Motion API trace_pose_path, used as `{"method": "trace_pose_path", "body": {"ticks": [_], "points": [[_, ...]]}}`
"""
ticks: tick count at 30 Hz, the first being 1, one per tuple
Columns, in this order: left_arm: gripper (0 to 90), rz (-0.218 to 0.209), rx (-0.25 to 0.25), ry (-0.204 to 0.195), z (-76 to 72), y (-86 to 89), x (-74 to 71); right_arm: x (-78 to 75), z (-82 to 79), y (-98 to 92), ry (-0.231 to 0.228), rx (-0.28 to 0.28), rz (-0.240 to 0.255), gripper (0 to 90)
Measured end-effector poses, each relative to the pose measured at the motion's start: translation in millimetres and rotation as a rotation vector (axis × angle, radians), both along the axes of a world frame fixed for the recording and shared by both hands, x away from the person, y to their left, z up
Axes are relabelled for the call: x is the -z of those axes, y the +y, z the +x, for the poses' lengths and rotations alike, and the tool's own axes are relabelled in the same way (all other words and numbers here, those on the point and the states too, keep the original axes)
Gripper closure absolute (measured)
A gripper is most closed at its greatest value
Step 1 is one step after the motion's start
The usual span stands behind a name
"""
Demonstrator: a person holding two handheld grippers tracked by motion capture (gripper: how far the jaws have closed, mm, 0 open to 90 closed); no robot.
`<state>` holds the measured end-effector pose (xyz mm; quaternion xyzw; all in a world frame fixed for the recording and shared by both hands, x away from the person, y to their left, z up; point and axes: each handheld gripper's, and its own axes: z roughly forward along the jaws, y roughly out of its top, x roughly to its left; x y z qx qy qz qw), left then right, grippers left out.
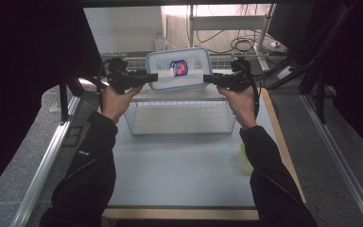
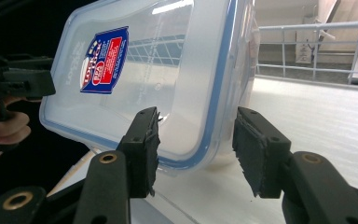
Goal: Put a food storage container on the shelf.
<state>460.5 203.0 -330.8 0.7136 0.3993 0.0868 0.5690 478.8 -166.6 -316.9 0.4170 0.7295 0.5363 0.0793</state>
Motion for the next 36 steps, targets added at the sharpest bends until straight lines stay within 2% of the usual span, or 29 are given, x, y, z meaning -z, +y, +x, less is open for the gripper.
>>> {"method": "trace_pose_path", "body": {"ticks": [2,3,5,7,10,12,13,16,18,19,20,21,24,26,29,32,36], "points": [[30.0,0.052,-0.038,-0.026,-0.7,-2.1,-0.9,1.3,0.6,-1.6,0.004,-0.005,0.018,51.1],[28.9,0.072,-0.039,-0.028,-0.2,-4.1,-0.9,1.7,0.9,-1.9,0.015,-0.013,0.036,51.5],[27.3,0.084,-0.075,-0.043,-0.1,-8.3,-1.3,1.3,0.5,-1.8,0.021,-0.027,0.069,54.1],[27.7,0.09,-0.08,-0.039,1.2,-9.0,-2.9,-2.4,-2.0,-0.5,-0.015,-0.016,0.041,56.4],[30.3,0.101,-0.085,-0.062,-0.5,-7.5,-5.3,-6.6,-3.8,0.1,-0.036,-0.016,0.012,58.1],[31.5,0.087,-0.064,-0.081,-3.8,-6.1,-5.9,-8.7,-5.6,-0.6,-0.053,-0.014,0.006,58.5],[33.0,0.097,-0.057,-0.088,-6.0,-6.4,-5.4,-8.9,-7.7,-1.2,-0.068,-0.007,-0.022,58.9],[37.4,0.104,-0.049,-0.111,-15.6,-3.6,-2.6,-6.6,-11.0,-3.6,-0.079,-0.009,-0.018,60.0],[45.3,0.098,-0.038,-0.109,-21.4,0.4,2.1,-3.3,-15.8,-5.9,-0.083,-0.003,-0.014,62.4],[45.3,0.097,-0.032,-0.105,-23.4,2.0,5.2,-1.2,-18.0,-6.5,-0.086,0.0,-0.022,64.3],[49.4,0.1,-0.033,-0.1,-24.6,2.9,8.5,4.4,-20.8,-6.1,-0.073,-0.004,-0.038,71.2],[52.4,0.105,-0.034,-0.091,-24.7,3.0,11.7,4.4,-20.8,-6.1,-0.073,-0.004,-0.038,71.2],[57.2,0.125,-0.033,-0.054,-19.9,-0.9,18.5,13.8,-20.7,-0.3,-0.052,-0.027,-0.069,79.5],[67.0,0.165,-0.06,-0.049,-17.9,-5.0,19.0,17.5,-19.6,5.1,-0.05,-0.035,-0.084,81.8],[71.1,0.133,-0.06,-0.038,-14.6,-7.6,18.0,18.1,-17.3,9.5,-0.063,-0.016,-0.111,82.7],[73.0,0.142,-0.064,-0.029,-10.9,-13.3,16.6,17.5,-13.2,11.2,-0.057,0.0,-0.099,82.8],[71.7,0.153,-0.065,-0.031,-9.7,-19.8,15.3,17.3,-11.9,15.7,-0.062,-0.003,-0.11,83.3]]}}
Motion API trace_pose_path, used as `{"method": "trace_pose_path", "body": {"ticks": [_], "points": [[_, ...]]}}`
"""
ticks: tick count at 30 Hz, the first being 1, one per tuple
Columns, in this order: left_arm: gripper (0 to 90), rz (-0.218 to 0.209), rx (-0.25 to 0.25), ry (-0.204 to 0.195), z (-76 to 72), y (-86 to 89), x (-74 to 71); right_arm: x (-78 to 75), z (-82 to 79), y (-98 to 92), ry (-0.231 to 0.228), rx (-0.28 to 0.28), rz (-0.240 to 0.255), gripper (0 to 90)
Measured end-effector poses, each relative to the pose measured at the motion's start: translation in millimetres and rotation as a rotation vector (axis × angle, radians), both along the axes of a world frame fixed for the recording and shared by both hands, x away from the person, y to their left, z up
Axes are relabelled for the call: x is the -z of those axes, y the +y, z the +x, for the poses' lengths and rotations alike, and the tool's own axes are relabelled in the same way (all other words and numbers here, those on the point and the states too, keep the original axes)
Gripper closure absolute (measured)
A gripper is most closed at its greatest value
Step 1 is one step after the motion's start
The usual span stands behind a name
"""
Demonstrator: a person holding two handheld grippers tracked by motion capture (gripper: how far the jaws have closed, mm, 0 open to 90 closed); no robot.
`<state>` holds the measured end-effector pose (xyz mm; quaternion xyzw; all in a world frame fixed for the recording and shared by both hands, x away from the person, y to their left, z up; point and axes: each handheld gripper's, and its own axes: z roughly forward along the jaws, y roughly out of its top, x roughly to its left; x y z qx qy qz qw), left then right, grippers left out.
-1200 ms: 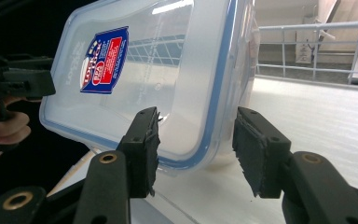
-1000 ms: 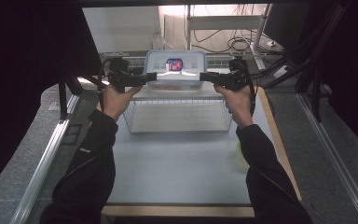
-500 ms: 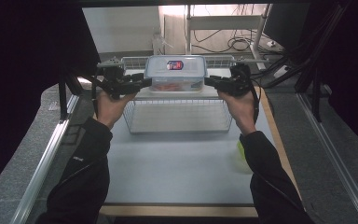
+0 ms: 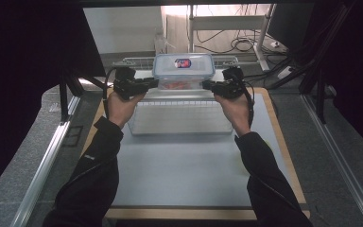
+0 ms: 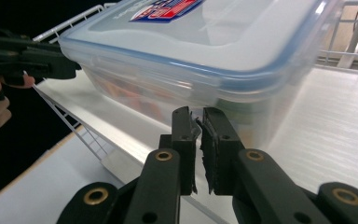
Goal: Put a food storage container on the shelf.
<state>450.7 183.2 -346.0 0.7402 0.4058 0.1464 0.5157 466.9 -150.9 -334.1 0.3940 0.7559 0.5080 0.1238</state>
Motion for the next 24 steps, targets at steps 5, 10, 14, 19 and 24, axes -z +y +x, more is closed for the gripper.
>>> {"method": "trace_pose_path", "body": {"ticks": [5,10,14,19,24], "points": [[66.7,-0.004,0.0,-0.023,-6.9,-0.1,1.2,-0.2,-4.5,0.6,-0.013,-0.006,-0.02,77.7],[51.1,0.008,0.003,-0.056,-19.1,2.5,4.1,-0.7,-12.6,-6.8,-0.024,-0.022,-0.002,65.8],[33.2,0.029,0.016,-0.099,-32.2,2.5,9.3,1.6,-25.1,-9.9,-0.046,-0.044,-0.018,51.2],[23.2,0.07,0.057,-0.115,-52.0,-0.5,17.0,6.8,-35.8,-11.6,-0.056,-0.06,-0.037,39.8],[15.7,0.101,0.096,-0.111,-72.0,-2.9,28.9,17.0,-52.5,-15.4,-0.075,-0.084,-0.06,29.1]]}}
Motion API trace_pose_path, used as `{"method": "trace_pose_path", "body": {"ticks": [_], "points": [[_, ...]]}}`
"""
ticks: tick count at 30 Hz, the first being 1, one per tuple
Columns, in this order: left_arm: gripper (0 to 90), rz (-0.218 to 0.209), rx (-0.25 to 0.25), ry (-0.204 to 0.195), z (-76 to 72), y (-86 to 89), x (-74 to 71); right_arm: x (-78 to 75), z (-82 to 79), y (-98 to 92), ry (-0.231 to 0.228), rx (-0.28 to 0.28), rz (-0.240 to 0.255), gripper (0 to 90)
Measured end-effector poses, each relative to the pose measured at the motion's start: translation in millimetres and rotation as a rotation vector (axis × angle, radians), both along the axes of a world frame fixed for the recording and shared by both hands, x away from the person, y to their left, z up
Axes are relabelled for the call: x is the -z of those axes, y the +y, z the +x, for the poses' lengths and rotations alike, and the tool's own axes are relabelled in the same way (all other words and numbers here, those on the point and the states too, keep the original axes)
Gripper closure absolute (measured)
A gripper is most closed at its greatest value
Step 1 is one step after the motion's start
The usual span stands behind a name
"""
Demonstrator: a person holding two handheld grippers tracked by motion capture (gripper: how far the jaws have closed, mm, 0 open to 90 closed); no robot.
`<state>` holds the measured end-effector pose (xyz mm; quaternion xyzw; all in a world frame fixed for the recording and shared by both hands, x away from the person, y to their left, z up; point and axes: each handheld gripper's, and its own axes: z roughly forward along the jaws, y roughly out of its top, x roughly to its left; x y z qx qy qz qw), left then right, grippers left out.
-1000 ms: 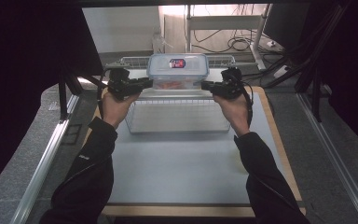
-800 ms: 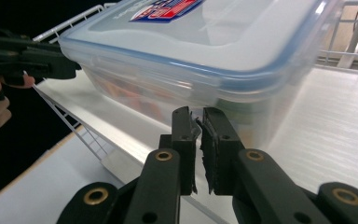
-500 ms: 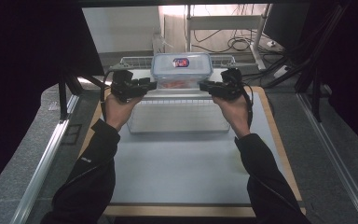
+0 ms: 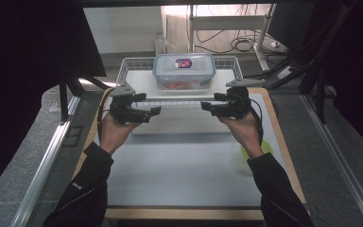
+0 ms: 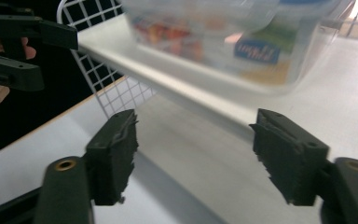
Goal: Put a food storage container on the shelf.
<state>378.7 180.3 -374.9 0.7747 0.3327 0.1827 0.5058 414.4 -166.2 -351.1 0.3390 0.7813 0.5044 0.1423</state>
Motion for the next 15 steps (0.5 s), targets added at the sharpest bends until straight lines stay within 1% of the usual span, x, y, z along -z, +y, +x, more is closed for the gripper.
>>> {"method": "trace_pose_path", "body": {"ticks": [2,3,5,9,10,11,15], "points": [[13.1,0.016,0.012,0.007,-7.7,-1.1,5.9,4.9,-7.4,-1.7,-0.018,-0.016,-0.006,24.6],[11.7,0.022,0.016,0.009,-11.8,-1.7,8.9,7.2,-11.2,-2.8,-0.025,-0.014,-0.012,23.0],[10.5,0.026,0.03,0.019,-20.2,-2.2,15.6,12.2,-18.2,-4.7,-0.033,-0.021,-0.023,19.7],[7.8,0.006,0.04,0.026,-34.1,-1.9,26.6,23.3,-31.2,-9.8,-0.043,-0.027,-0.029,14.1],[7.4,0.005,0.044,0.029,-37.1,-1.9,29.2,27.1,-34.5,-11.4,-0.039,-0.031,-0.032,13.0],[6.9,0.003,0.041,0.026,-39.6,-2.3,31.3,30.4,-37.1,-12.5,-0.037,-0.033,-0.036,12.3],[5.1,0.024,0.03,0.006,-51.3,-2.6,40.4,42.0,-45.8,-16.7,-0.03,-0.046,-0.039,9.0]]}}
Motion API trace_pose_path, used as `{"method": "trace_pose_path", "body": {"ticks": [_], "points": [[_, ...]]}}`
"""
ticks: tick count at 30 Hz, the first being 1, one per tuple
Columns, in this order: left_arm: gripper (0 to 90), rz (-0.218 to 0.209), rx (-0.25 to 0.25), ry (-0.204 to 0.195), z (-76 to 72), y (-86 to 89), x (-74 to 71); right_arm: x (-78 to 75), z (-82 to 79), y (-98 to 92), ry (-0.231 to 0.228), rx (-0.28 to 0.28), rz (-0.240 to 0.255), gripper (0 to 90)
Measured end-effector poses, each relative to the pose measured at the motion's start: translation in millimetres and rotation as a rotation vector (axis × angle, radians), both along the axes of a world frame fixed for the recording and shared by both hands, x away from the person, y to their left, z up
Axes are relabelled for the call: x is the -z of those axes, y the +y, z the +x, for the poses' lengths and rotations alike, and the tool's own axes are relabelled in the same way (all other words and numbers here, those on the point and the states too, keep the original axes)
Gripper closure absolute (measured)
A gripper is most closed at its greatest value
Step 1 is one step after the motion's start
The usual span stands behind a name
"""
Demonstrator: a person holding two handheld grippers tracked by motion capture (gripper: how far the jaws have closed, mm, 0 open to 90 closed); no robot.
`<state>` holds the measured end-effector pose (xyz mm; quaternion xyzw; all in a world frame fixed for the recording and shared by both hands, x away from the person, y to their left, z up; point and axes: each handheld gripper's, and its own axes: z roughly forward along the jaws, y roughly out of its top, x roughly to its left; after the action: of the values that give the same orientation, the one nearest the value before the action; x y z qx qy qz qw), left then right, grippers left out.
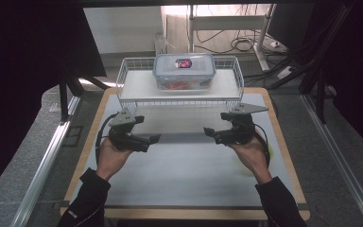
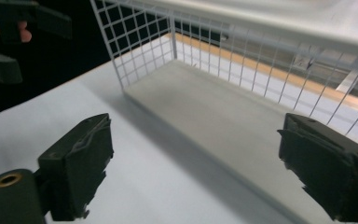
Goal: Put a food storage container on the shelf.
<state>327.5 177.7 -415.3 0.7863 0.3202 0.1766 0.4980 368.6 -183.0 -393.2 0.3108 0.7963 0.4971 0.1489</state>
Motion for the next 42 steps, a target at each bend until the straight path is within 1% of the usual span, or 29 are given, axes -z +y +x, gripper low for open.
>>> {"method": "trace_pose_path", "body": {"ticks": [3,5,8,9,10,12,14,18,20,21,22,24,27,30,32,34,35,36,38,39,42], "points": [[4.2,0.015,0.001,-0.009,-8.3,0.2,5.7,7.8,-6.5,-3.4,0.006,-0.003,-0.01,7.4],[3.9,0.009,0.0,-0.008,-14.3,0.6,11.2,12.0,-10.9,-6.5,0.003,-0.002,-0.01,6.6],[3.3,-0.001,0.0,-0.017,-23.4,2.6,19.5,17.6,-17.2,-10.2,0.001,0.003,-0.035,5.7],[3.3,-0.012,0.001,-0.023,-27.5,3.6,23.0,18.7,-18.7,-11.0,-0.001,0.004,-0.038,5.6],[3.4,-0.012,0.0,-0.032,-32.6,4.3,26.7,20.4,-20.9,-12.3,-0.001,0.006,-0.036,5.5],[3.3,0.007,-0.004,-0.047,-38.6,4.4,30.0,23.9,-24.4,-14.7,-0.001,0.004,-0.032,5.4],[3.3,0.009,-0.009,-0.063,-44.2,4.8,34.0,27.7,-28.1,-16.1,-0.003,0.016,-0.032,5.4],[2.6,0.003,-0.011,-0.038,-49.6,5.9,46.8,36.3,-37.2,-16.6,-0.018,0.026,-0.048,5.5],[2.7,0.001,-0.017,-0.03,-51.5,7.0,52.2,39.8,-41.9,-17.2,-0.02,0.026,-0.047,5.8],[2.8,-0.007,-0.018,-0.026,-53.2,7.8,55.9,40.9,-44.1,-17.8,-0.021,0.025,-0.044,5.8],[3.2,-0.016,-0.018,-0.026,-54.9,8.2,58.9,42.0,-46.7,-18.8,-0.024,0.024,-0.038,5.8],[3.6,-0.019,-0.024,-0.03,-58.1,8.7,63.9,43.1,-50.6,-20.1,-0.023,0.027,-0.035,5.8],[3.7,-0.006,-0.03,-0.016,-62.2,9.7,71.7,46.9,-56.6,-22.1,-0.03,0.031,-0.046,5.8],[3.6,0.02,-0.039,-0.007,-66.8,11.0,78.8,54.5,-62.1,-23.6,-0.023,0.032,-0.065,6.0],[4.1,0.034,-0.038,-0.001,-70.3,10.8,82.9,61.1,-64.6,-24.6,-0.011,0.028,-0.071,6.3],[5.0,0.052,-0.028,0.017,-72.5,8.1,86.5,68.0,-67.1,-24.8,0.002,0.024,-0.074,6.4],[5.0,0.067,-0.024,0.02,-73.6,6.0,88.1,72.0,-68.3,-24.4,0.011,0.021,-0.086,6.4],[5.0,0.087,-0.019,0.02,-74.4,3.3,89.6,75.9,-69.2,-24.0,0.017,0.019,-0.102,6.4],[4.7,0.107,-0.012,0.018,-74.9,-0.8,91.0,82.3,-70.1,-23.4,0.03,0.016,-0.121,6.4],[4.3,0.111,-0.009,0.016,-74.9,-1.6,91.4,84.6,-70.0,-23.1,0.04,0.016,-0.127,6.3],[3.9,0.12,-0.013,0.017,-74.3,-1.8,93.1,85.8,-69.1,-23.4,0.049,0.032,-0.136,5.7]]}}
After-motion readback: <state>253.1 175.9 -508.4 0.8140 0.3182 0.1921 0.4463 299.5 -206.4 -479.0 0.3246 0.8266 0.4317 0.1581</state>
